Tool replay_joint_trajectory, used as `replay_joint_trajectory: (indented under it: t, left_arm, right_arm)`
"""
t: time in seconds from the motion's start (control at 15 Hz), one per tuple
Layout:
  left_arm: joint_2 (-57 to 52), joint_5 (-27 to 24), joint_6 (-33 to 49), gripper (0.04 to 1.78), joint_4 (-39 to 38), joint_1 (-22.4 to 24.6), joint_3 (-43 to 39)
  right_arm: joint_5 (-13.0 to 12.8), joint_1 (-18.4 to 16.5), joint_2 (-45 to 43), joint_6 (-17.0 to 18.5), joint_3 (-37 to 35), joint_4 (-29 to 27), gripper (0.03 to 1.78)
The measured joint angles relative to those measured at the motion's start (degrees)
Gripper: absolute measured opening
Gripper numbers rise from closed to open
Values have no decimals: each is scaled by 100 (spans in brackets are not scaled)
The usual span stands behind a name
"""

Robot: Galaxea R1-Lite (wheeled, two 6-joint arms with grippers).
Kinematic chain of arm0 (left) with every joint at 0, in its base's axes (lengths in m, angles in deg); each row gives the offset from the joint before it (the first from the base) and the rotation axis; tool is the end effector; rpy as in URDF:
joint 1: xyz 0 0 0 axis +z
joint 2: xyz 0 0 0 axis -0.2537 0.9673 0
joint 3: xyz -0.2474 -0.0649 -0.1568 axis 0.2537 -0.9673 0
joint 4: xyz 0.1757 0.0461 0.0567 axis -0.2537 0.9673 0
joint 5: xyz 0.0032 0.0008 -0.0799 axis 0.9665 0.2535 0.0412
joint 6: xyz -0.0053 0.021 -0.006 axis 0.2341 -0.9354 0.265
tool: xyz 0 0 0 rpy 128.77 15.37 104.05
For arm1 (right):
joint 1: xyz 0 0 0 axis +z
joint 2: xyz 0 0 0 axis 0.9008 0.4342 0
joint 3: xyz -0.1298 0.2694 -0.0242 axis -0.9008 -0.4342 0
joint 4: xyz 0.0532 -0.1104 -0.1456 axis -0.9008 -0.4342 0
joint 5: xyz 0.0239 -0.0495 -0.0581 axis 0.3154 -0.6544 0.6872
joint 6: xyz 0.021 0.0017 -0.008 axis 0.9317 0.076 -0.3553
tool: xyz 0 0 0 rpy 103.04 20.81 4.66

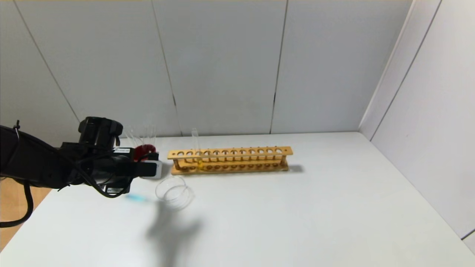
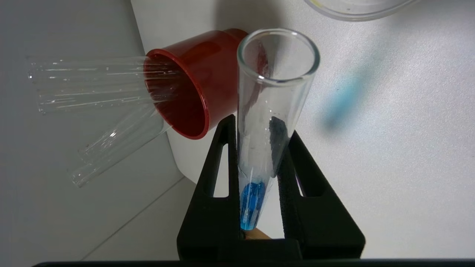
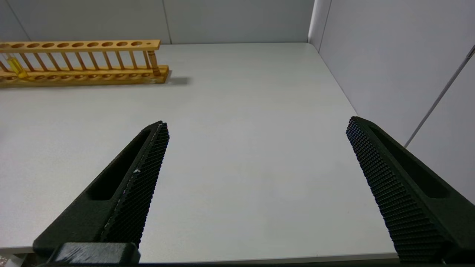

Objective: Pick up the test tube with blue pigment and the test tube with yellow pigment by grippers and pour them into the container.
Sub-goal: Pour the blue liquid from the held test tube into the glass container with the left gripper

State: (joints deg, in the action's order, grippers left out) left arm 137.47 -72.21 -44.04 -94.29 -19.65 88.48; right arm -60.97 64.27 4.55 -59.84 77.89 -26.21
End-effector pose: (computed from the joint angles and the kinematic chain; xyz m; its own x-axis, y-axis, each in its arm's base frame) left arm 0.3190 -0.0268 0.1196 0.7393 -0.0219 -0.6730 0.6733 0.0246 0.7389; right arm -0.0229 0.0000 0.0762 0.9999 -0.0042 0.0094 0.0041 0.9999 0.0092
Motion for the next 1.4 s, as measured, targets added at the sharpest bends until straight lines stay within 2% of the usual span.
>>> replay_joint_trajectory:
  t: [0.4, 1.4]
  left_arm:
    - [111, 373, -306, 34, 20, -50, 89]
    - [369, 522, -987, 34, 12, -172, 160]
  right_arm:
    - [-2, 0, 0, 0, 0, 5, 175]
    - [0, 0, 0, 0, 0, 2, 175]
